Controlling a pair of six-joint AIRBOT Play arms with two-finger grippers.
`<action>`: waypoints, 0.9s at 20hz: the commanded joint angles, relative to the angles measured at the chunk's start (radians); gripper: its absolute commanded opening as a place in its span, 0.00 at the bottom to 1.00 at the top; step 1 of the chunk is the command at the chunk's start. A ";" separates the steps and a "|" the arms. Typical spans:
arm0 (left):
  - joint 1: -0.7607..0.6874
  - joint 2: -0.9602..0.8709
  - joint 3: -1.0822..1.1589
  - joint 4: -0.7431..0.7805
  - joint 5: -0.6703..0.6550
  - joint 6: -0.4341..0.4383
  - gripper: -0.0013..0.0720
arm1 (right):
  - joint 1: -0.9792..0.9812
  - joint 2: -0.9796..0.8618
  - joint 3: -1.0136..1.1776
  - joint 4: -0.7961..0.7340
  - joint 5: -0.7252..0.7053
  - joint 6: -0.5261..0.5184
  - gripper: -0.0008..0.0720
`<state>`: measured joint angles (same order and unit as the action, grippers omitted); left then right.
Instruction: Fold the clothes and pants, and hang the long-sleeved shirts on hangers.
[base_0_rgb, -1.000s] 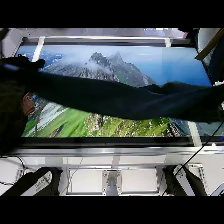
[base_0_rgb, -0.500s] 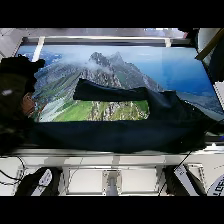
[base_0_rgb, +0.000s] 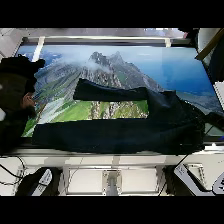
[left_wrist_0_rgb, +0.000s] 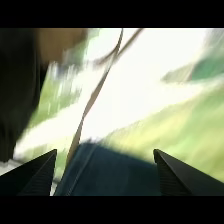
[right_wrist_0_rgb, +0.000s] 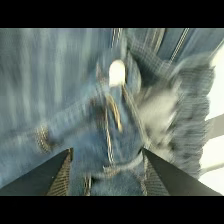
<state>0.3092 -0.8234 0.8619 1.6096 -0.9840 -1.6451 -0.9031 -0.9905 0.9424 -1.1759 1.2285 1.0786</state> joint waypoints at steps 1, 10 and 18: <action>-0.021 -0.062 0.245 -0.208 0.144 0.079 0.89 | 0.018 0.000 0.204 0.117 -0.034 0.081 0.67; -0.232 -0.881 0.585 -0.640 -0.180 0.236 0.92 | 0.249 -0.093 0.225 0.174 -0.042 0.080 0.68; -0.248 -1.013 0.590 -0.676 -0.105 0.241 0.92 | 0.249 -0.095 0.225 0.171 -0.051 0.080 0.68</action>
<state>0.0723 -1.7981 1.4452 0.9562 -1.1324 -1.4082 -0.6571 -1.0832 1.1660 -1.0073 1.1782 1.1587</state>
